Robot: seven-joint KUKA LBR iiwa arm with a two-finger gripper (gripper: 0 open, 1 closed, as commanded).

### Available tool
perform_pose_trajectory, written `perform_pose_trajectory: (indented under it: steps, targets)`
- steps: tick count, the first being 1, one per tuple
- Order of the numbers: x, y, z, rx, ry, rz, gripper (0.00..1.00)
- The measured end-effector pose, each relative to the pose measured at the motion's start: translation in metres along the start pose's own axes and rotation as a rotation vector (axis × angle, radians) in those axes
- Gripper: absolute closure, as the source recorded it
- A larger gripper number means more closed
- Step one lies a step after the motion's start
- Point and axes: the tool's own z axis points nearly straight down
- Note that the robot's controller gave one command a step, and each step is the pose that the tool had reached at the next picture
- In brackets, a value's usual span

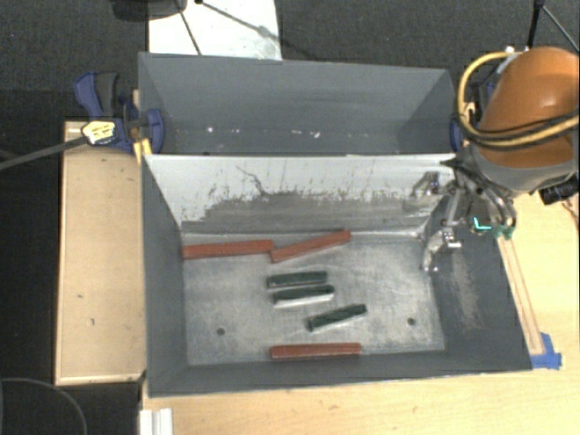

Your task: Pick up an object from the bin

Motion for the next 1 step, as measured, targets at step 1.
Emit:
perform_pose_trajectory:
  steps: [1]
  targets:
    - [-0.0016, 0.0002, -0.0043, 0.001, -0.008, -0.002, 0.0]
